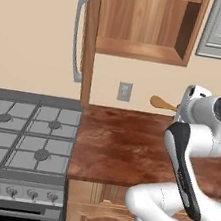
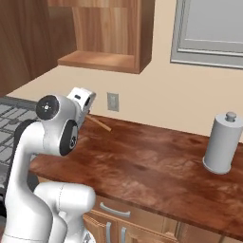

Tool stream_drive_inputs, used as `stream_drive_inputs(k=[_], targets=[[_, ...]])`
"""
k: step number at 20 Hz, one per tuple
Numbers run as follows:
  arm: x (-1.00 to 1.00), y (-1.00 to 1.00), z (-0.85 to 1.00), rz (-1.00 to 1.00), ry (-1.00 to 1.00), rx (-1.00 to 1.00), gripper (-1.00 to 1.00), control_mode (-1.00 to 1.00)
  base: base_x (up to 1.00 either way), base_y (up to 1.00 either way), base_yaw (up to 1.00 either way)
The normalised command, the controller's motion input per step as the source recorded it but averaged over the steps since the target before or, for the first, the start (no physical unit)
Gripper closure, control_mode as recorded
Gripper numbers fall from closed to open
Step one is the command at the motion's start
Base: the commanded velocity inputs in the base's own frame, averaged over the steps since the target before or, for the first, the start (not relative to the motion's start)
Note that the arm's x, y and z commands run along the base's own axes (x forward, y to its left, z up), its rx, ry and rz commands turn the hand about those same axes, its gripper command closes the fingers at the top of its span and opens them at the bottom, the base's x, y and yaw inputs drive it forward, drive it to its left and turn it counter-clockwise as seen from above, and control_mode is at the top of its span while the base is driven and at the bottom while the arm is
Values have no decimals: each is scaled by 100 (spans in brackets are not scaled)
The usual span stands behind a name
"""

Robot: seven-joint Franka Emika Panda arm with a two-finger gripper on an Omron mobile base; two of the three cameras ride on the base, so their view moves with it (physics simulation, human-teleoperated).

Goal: Organize the utensils by type. Pick up the wooden spoons from the counter and place them in the open cabinet. Then pick up the metallic utensils from the counter and place them in the open drawer.

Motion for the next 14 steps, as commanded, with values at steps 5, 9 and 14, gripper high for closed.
stream_drive_inputs(k=[5,9,14], targets=[[1,0,55,12,-23,-10,100,-100,0,0,0],[0,0,52,8,-21,-21,100,-100,0,0,0],[8,4,63,9,-4,-26,100,-100,0,0,0]])
